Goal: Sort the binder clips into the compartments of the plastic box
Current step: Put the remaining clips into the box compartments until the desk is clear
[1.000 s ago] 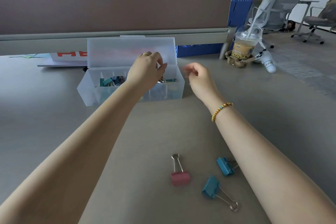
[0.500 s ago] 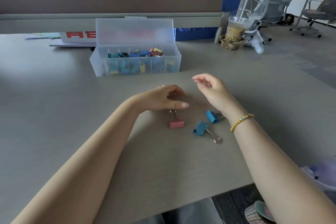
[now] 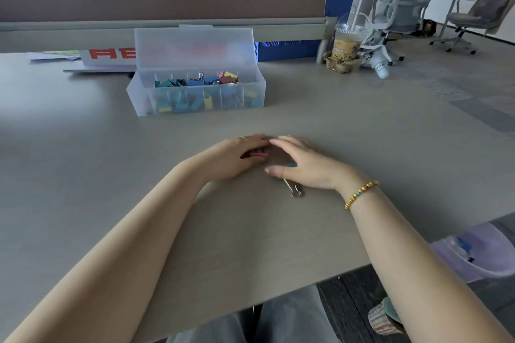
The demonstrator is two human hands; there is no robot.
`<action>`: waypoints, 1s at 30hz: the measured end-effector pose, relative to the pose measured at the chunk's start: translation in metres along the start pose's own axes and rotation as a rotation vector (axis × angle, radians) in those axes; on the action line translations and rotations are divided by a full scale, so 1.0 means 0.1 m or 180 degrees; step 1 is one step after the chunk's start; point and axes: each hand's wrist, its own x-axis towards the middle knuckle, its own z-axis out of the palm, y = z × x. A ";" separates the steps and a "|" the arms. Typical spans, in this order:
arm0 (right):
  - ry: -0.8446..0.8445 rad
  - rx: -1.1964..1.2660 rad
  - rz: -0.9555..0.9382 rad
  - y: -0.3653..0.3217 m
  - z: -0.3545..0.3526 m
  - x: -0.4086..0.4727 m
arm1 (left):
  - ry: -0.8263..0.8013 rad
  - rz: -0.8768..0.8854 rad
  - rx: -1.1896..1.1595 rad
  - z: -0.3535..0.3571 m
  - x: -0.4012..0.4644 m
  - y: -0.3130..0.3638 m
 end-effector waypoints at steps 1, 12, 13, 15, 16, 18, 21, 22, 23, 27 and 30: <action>0.0306 0.0013 0.0028 0.01 0.02 0.06 | 0.0219 0.0024 0.0019 0.00 0.00 -0.02; 0.2081 0.0912 -0.0085 0.08 -0.06 0.23 | 0.0942 -0.0442 0.1416 0.01 0.08 -0.04; 0.1916 0.0807 -0.0078 0.11 -0.06 0.19 | 0.1138 -0.0505 0.1396 0.01 0.08 -0.01; 0.1302 0.0601 0.0052 0.18 -0.05 0.16 | 0.1693 -0.0643 0.0898 -0.01 0.08 0.03; 0.0987 0.0506 0.0155 0.20 -0.04 0.16 | 0.1953 -0.0683 0.0613 -0.03 0.08 0.04; 0.0740 0.0370 0.0241 0.22 -0.03 0.17 | 0.2168 -0.0782 -0.0008 -0.06 0.09 0.07; 0.1005 0.0325 0.0082 0.23 -0.03 0.21 | 0.1922 -0.0855 -0.0617 -0.09 0.14 0.14; 0.1063 0.0353 0.0078 0.23 -0.03 0.21 | 0.1743 -0.0836 -0.0484 -0.08 0.18 0.17; 0.1092 0.0396 0.0090 0.23 -0.03 0.22 | 0.1522 -0.0811 -0.0261 -0.06 0.21 0.19; 0.1153 0.0429 0.0184 0.24 -0.03 0.27 | 0.0595 -0.0987 0.0390 0.00 0.37 0.27; 0.1190 0.0409 0.0231 0.25 -0.03 0.30 | 0.0243 -0.1152 0.0628 0.01 0.48 0.33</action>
